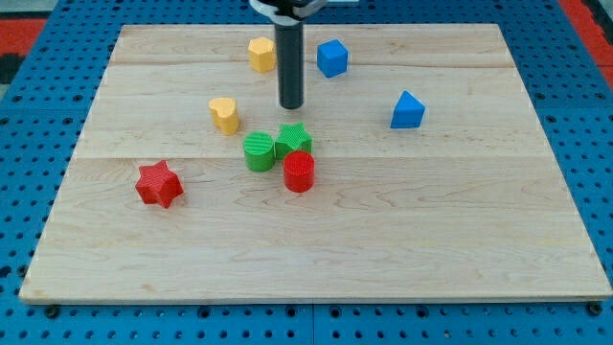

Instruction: Place the yellow heart towards the bottom left of the blue cube

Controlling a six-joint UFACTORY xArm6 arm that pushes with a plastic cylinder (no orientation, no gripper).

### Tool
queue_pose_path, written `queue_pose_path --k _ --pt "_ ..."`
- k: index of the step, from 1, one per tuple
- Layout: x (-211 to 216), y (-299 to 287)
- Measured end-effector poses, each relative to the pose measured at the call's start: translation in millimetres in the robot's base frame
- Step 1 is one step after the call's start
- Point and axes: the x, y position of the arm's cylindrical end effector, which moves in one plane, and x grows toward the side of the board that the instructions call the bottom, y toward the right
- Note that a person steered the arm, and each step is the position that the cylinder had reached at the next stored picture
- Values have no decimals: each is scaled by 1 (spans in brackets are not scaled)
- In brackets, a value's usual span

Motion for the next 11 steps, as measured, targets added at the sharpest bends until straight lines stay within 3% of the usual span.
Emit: queue_pose_path --k 1,3,4,5,6,7,8,9,11 --pt "-1 -24" --pt "-9 -126" --pt "58 -161" --pt "68 -116" --pt "38 -58" --pt "-20 -13" --pt "24 -33" --pt "2 -76" --pt "-44 -33"
